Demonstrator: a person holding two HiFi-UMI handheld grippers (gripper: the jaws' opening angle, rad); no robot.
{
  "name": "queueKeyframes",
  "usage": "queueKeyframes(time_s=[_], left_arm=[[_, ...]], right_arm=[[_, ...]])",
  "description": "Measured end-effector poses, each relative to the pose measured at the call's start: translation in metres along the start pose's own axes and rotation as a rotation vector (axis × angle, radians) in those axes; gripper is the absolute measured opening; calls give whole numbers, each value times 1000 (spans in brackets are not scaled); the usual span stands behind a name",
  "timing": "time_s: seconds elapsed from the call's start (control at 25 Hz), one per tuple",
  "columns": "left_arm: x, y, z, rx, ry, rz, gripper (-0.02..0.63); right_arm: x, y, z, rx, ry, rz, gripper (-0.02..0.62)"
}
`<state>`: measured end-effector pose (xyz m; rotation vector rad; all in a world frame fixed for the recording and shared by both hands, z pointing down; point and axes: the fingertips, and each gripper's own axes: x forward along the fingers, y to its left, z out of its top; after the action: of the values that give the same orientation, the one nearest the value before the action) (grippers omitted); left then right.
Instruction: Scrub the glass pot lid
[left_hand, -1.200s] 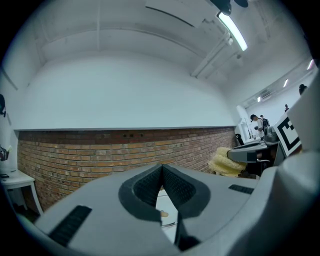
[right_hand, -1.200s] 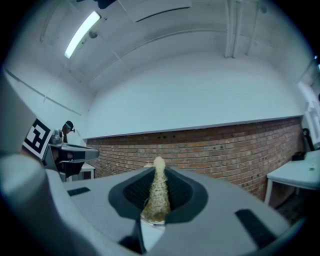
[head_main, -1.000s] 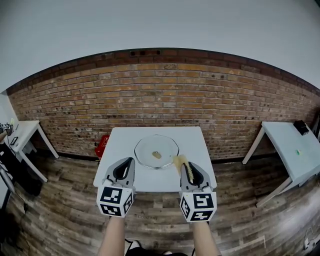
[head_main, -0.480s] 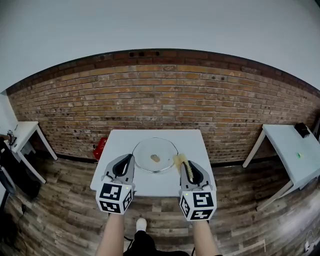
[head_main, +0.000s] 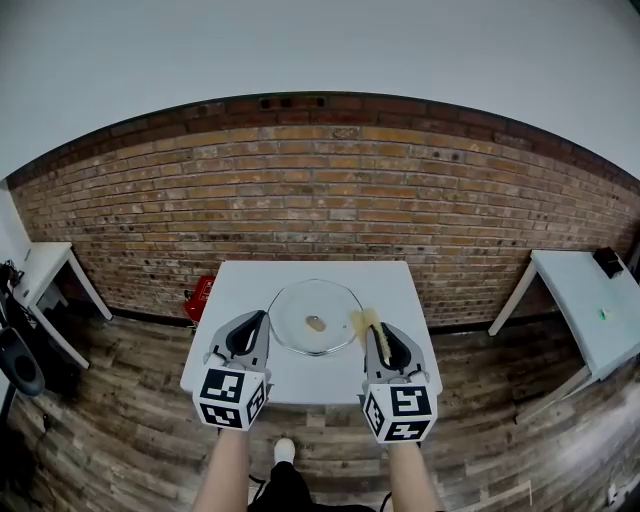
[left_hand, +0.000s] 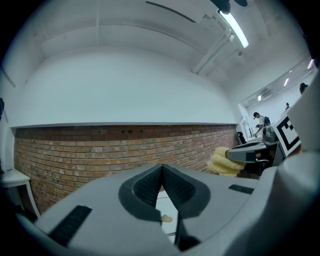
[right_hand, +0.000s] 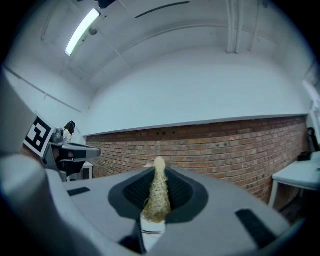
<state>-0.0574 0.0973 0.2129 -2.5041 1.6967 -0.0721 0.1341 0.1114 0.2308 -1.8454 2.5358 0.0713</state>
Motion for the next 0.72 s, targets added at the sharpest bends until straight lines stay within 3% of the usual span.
queueKeyframes(time_s=[0.72], left_arm=[[78, 51, -46, -35, 54, -14, 11]], right_arm=[[95, -13, -33, 17, 54, -24, 58]])
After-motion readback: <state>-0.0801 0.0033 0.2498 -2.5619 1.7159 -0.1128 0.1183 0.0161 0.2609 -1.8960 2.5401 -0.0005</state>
